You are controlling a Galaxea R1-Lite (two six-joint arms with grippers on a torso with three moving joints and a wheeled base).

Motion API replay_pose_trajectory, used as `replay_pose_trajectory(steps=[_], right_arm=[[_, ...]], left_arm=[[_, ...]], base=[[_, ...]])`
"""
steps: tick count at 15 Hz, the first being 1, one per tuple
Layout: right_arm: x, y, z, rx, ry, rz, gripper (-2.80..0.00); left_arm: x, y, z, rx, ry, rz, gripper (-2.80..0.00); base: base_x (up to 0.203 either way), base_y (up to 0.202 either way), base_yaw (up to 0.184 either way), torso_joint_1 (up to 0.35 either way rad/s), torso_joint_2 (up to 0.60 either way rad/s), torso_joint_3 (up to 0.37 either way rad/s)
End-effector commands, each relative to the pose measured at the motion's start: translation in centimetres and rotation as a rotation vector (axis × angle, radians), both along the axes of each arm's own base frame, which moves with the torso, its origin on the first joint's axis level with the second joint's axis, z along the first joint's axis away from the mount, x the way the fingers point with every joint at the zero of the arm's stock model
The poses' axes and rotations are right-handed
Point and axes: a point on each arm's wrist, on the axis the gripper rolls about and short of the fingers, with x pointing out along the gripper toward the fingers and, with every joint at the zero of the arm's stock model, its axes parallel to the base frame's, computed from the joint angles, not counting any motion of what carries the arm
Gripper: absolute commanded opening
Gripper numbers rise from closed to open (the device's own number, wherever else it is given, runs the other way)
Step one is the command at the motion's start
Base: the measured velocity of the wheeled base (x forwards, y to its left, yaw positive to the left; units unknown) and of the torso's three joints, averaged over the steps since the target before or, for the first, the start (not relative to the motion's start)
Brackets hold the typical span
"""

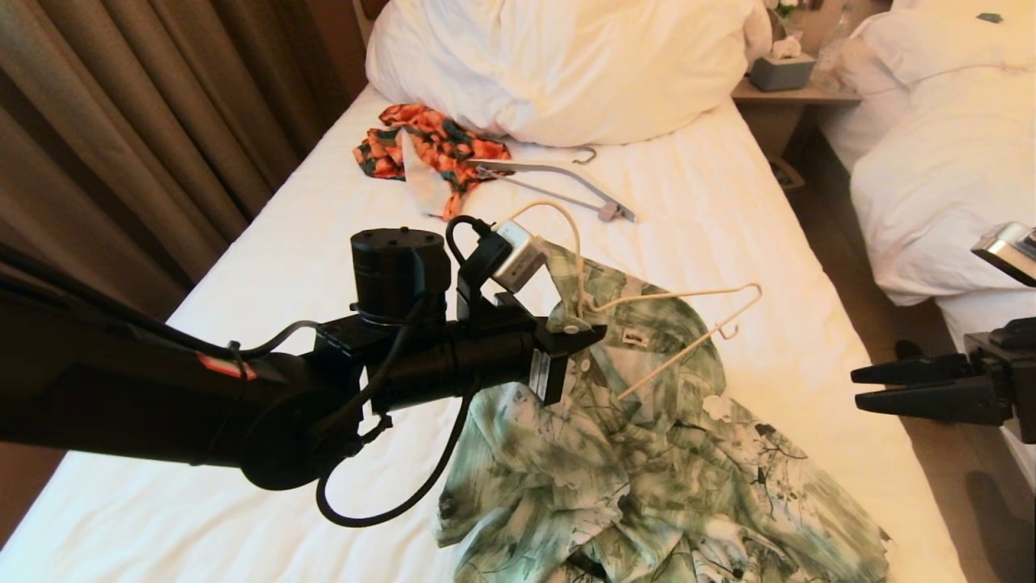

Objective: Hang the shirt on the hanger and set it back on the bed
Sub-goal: Hook the other side of the shirt onto the hanger

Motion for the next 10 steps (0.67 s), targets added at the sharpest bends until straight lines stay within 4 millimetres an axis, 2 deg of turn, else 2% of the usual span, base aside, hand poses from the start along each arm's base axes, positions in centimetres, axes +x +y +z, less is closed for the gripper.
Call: replay_pose_trajectory(steps=[1, 5, 10], right_arm=[[0.3, 0.1, 0.1, 0.009, 0.017, -0.001, -2.8], [2.5, 1.7, 1.6, 0.062, 0.204, -0.138, -2.8], [4.6, 5.6, -0.8, -0.053, 0.311, -0.141, -2.8]], left_arm=[[-0.4, 0.1, 0.3, -0.009, -0.004, -0.004, -2.8], [-1.1, 0.3, 1.3, -0.041, 0.002, -0.002, -2.8], [-1.9, 0.2, 2.6, -0.076, -0.011, 0.011, -2.8]], base=[[0.0, 0.0, 0.0, 0.0, 0.0, 0.0], [0.0, 0.0, 0.0, 0.0, 0.0, 0.0], [0.0, 0.0, 0.0, 0.0, 0.0, 0.0]])
